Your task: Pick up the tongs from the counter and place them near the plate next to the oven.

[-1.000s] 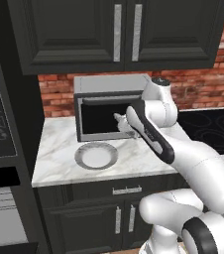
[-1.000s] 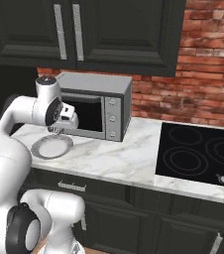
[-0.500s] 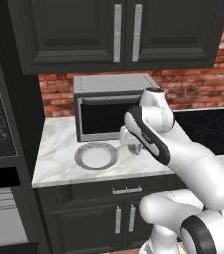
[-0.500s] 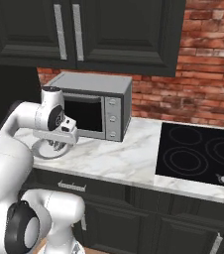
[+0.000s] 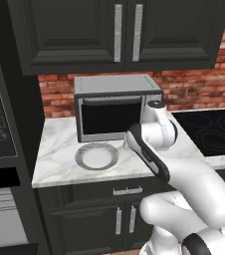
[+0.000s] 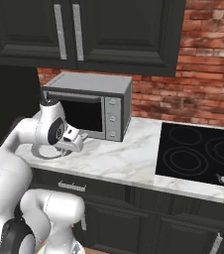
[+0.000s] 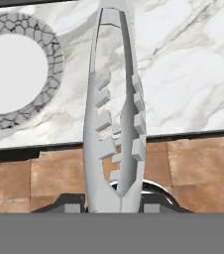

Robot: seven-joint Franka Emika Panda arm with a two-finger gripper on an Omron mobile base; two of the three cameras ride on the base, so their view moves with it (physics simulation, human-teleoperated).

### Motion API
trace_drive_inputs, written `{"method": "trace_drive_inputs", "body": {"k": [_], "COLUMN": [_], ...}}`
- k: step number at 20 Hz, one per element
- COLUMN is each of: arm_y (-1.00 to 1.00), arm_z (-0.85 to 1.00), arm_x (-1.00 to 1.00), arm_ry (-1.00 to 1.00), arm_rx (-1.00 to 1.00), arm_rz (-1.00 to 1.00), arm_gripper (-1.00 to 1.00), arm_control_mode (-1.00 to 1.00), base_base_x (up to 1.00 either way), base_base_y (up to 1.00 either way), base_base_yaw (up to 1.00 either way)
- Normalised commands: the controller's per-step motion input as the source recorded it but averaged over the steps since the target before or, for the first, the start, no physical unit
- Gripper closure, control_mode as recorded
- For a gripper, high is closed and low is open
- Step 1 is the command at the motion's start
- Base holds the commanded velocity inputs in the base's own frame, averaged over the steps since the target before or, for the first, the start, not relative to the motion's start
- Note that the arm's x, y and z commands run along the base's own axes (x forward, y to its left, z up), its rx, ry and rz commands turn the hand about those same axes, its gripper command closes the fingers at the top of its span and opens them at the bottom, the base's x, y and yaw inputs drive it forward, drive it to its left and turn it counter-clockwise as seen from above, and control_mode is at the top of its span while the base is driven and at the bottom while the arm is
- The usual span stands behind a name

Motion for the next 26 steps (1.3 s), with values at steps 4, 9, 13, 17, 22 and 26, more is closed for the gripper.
{"method": "trace_drive_inputs", "body": {"k": [4, 9, 13, 17, 22, 26], "arm_y": [0.00, 0.00, 0.16, 0.10, 0.00, 0.00], "arm_z": [-0.14, -0.04, -0.13, -0.36, -0.49, -0.25], "arm_x": [0.91, 0.85, 0.19, 0.06, 0.00, 0.00], "arm_ry": [0.01, 0.09, 0.15, 0.11, 0.07, 0.00], "arm_rx": [-0.01, 0.00, 0.00, 0.00, 0.00, 0.00], "arm_rz": [-0.13, -0.11, 0.00, 0.00, 0.00, 0.00], "arm_gripper": [1.00, 1.00, 1.00, 1.00, 1.00, 1.00], "arm_control_mode": [-1.00, -1.00, -1.00, -1.00, -1.00, -1.00], "base_base_x": [0.00, 0.00, 0.00, 0.00, 0.00, 0.00], "base_base_y": [0.00, 0.00, 0.00, 0.00, 0.00, 0.00], "base_base_yaw": [0.00, 0.00, 0.00, 0.00, 0.00, 0.00]}}
